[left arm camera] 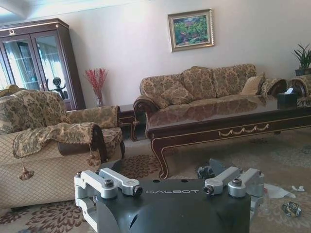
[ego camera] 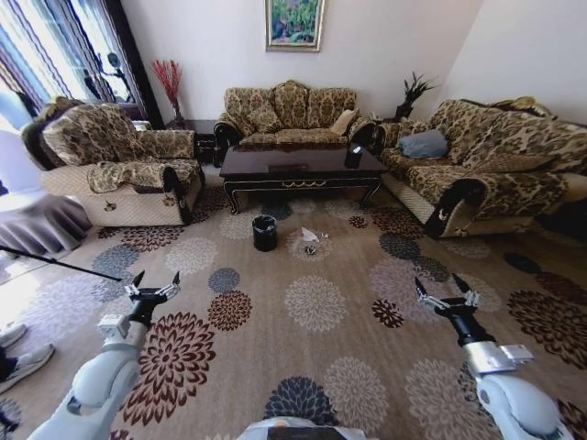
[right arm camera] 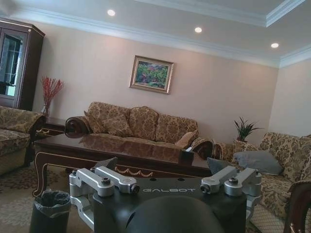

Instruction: Move to the front of the table and pick up the trash from the floor, then place it into the trash bin.

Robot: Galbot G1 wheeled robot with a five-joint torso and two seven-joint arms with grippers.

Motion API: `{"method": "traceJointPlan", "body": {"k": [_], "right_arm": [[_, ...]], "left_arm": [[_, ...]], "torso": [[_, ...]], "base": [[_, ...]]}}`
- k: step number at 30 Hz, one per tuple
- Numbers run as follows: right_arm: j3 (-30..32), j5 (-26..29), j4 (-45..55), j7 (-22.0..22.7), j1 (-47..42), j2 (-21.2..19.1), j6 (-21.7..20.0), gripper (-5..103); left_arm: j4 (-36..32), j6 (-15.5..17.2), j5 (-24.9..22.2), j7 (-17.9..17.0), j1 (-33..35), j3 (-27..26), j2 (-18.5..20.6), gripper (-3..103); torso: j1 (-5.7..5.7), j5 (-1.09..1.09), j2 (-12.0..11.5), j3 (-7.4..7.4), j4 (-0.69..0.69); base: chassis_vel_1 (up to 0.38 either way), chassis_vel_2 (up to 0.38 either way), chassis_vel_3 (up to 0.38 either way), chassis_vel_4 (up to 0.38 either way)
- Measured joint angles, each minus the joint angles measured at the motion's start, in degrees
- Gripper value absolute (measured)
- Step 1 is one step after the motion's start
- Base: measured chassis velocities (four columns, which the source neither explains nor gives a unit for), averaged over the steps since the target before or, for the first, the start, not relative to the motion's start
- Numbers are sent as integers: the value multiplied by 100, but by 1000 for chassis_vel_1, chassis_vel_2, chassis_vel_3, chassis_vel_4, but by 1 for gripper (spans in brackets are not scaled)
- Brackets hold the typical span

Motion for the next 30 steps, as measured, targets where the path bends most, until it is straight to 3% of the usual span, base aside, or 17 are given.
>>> {"method": "traceJointPlan", "body": {"k": [21,26,30], "right_arm": [[-23,-125,112,42,-140,158,-16,100],[-16,-123,147,61,-150,157,-19,100],[-11,-51,303,114,-140,131,-112,100]], "left_arm": [[48,-8,232,-103,-181,46,-183,100],[-50,172,296,-169,-160,27,-198,100],[-208,578,321,-275,-127,3,-266,100]], "torso": [[0,0,0,0,0],[-2,1,-6,-3,-1],[-57,0,-122,-63,0]], "base": [[0,0,0,0],[0,0,0,0],[0,0,0,0]]}}
